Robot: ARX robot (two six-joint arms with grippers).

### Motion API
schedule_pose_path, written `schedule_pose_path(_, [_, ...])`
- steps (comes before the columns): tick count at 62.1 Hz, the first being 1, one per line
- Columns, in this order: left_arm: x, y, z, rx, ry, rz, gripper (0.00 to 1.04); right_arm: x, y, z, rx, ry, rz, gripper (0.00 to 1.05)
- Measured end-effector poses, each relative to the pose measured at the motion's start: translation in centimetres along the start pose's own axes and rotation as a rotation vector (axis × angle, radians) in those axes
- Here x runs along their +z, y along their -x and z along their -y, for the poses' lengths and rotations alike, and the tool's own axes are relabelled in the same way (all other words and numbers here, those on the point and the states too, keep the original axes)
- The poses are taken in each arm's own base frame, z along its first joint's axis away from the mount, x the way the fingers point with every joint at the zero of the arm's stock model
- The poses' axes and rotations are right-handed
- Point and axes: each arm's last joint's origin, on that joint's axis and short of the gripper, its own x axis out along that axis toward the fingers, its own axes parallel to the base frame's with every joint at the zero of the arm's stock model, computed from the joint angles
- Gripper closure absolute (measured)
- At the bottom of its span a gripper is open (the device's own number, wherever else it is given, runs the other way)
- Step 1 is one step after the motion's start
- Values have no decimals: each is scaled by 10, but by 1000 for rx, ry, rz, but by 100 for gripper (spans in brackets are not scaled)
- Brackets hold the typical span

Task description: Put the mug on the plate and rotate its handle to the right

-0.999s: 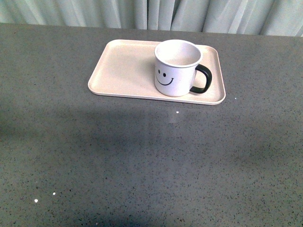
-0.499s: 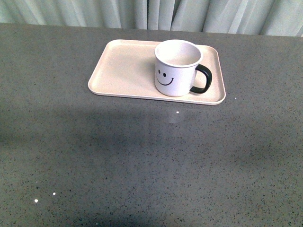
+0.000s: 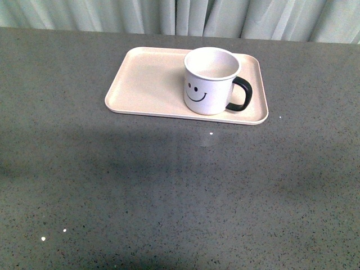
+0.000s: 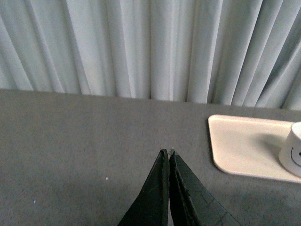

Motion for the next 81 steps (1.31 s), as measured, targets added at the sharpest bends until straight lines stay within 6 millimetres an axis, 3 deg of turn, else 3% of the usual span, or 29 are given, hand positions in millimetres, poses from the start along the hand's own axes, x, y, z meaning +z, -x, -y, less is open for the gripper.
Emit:
schedule_pose_path(19, [-1, 6, 0, 0, 1, 4, 102, 0, 0, 0, 0, 0, 0, 9])
schedule_pose_path(32, [-1, 6, 0, 0, 0, 4, 57, 0, 0, 0, 4, -1, -3, 9])
schedule_pose_path(36, [-1, 6, 0, 1, 0, 4, 42, 2, -4, 4, 161, -57, -368, 9])
schedule_pose_path(38, [-1, 6, 0, 0, 0, 4, 36, 7, -9, 8, 188, -89, -467, 9])
schedule_pose_path(41, [-1, 6, 0, 0, 0, 4, 27, 16, -24, 16, 186, -118, -528, 9])
schedule_pose_path(47, [-1, 6, 0, 1, -1, 4, 8, 49, -74, 31, 168, -88, -494, 9])
schedule_pose_path(50, [-1, 6, 0, 1, 0, 4, 9, 55, -92, 32, 181, -87, -496, 9])
schedule_pose_path(53, [-1, 6, 0, 1, 0, 4, 10, 59, -124, 29, 220, -107, -537, 9])
schedule_pose_path(63, [-1, 6, 0, 1, 0, 4, 9, 51, -205, 1, 245, -70, -616, 9])
schedule_pose_path(72, [-1, 6, 0, 1, 0, 4, 9, 36, -258, -24, 269, -120, -735, 9])
schedule_pose_path(81, [-1, 6, 0, 1, 0, 5, 9, 15, -296, -38, 219, -95, -813, 9])
